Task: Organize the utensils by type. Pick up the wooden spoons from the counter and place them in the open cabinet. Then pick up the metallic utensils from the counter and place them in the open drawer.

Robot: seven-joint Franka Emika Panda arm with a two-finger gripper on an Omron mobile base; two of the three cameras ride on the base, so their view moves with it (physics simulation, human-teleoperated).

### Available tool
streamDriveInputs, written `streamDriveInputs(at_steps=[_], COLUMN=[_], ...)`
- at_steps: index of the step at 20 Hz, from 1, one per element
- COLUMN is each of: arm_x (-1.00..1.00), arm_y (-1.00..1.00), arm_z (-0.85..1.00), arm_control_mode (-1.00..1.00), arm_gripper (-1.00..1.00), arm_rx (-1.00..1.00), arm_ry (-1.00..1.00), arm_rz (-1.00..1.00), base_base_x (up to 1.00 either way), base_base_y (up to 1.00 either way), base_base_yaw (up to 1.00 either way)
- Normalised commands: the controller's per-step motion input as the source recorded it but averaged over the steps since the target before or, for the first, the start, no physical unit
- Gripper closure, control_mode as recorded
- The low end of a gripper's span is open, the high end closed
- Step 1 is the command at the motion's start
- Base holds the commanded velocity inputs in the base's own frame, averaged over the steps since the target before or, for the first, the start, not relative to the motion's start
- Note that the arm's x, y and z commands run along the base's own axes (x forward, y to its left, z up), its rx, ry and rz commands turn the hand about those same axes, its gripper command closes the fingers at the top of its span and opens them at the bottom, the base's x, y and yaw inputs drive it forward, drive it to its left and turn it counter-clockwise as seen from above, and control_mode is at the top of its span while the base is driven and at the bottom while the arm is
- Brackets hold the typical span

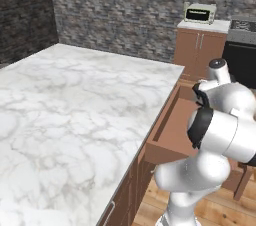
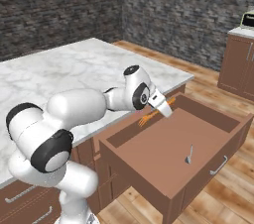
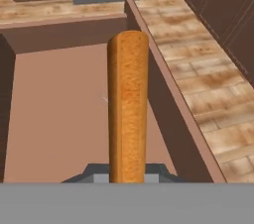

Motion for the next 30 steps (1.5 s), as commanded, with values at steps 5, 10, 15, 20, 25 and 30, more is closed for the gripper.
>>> streamDriveInputs(at_steps=[5, 10, 15, 20, 25, 30], arm_x=[0.0, 0.0, 0.01, 0.0, 0.03, 0.08], arm_y=[-0.74, -0.2, 0.02, 0.11, 0.27, 0.31], arm_z=[-0.55, -0.57, -0.48, -0.35, -0.35, -0.38], arm_control_mode=[-1.0, -1.0, -1.0, -1.0, -1.0, -1.0], arm_gripper=[1.0, 1.0, 1.0, 1.0, 1.0, 1.0], arm_rx=[0.08, 0.0, 0.0, 0.0, 0.0, -0.01], arm_ry=[0.0, 0.0, 0.0, 0.0, 0.0, 0.0], arm_rz=[0.0, 0.01, 0.06, 0.03, 0.02, 0.03], base_base_x=[0.0, 0.0, 0.0, 0.0, 0.0, 0.0], base_base_y=[0.0, 0.0, 0.0, 0.0, 0.0, 0.0], base_base_yaw=[0.0, 0.0, 0.0, 0.0, 0.0, 0.0])
